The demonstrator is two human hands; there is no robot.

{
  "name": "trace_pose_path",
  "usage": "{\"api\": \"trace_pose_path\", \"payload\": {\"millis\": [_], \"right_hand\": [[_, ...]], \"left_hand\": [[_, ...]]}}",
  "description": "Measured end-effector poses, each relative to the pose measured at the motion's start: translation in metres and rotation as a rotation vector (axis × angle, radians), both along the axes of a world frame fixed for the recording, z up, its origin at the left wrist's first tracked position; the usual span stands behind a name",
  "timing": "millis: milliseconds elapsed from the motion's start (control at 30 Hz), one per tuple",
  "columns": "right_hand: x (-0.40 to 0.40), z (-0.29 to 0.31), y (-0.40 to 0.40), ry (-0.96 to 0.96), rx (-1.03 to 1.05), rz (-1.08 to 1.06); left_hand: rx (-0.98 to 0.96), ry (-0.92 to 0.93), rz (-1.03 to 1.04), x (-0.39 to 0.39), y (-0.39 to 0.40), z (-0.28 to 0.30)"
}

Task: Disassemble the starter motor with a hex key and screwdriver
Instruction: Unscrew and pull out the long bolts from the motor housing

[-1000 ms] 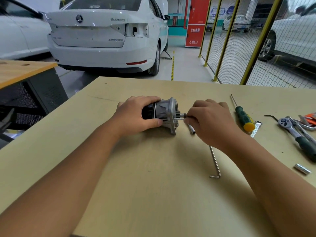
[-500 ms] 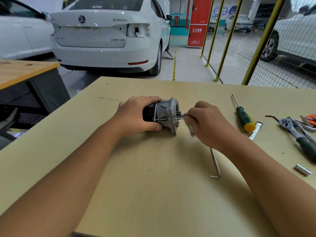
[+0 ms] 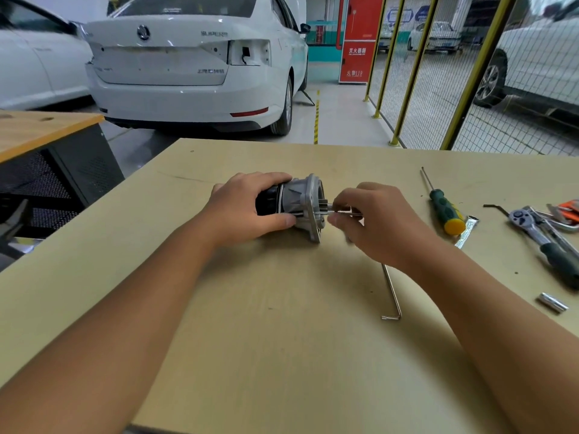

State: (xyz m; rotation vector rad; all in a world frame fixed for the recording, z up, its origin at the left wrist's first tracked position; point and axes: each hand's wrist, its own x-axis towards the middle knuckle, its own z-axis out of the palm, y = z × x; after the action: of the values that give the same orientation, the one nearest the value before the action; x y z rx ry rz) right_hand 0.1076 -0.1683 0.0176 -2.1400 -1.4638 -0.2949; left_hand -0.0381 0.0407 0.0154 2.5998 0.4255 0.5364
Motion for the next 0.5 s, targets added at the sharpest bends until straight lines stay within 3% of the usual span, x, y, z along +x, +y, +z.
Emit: {"api": "trace_pose_path", "payload": {"millis": [133, 367, 500], "right_hand": [[0.0026, -0.0015, -0.0005, 0.013, -0.019, 0.002], [0.0001, 0.0053, -0.0024, -0.132, -0.015, -0.086], [0.0026, 0.0063, -0.0052, -0.073, -0.01, -0.085]], "left_hand": [[0.005, -0.024, 0.017, -0.0004, -0.0008, -0.0008], [0.02, -0.015, 0.024, 0.0009, -0.0026, 0.0], [0.019, -0.031, 0.034, 0.0, -0.003, -0.001]]}}
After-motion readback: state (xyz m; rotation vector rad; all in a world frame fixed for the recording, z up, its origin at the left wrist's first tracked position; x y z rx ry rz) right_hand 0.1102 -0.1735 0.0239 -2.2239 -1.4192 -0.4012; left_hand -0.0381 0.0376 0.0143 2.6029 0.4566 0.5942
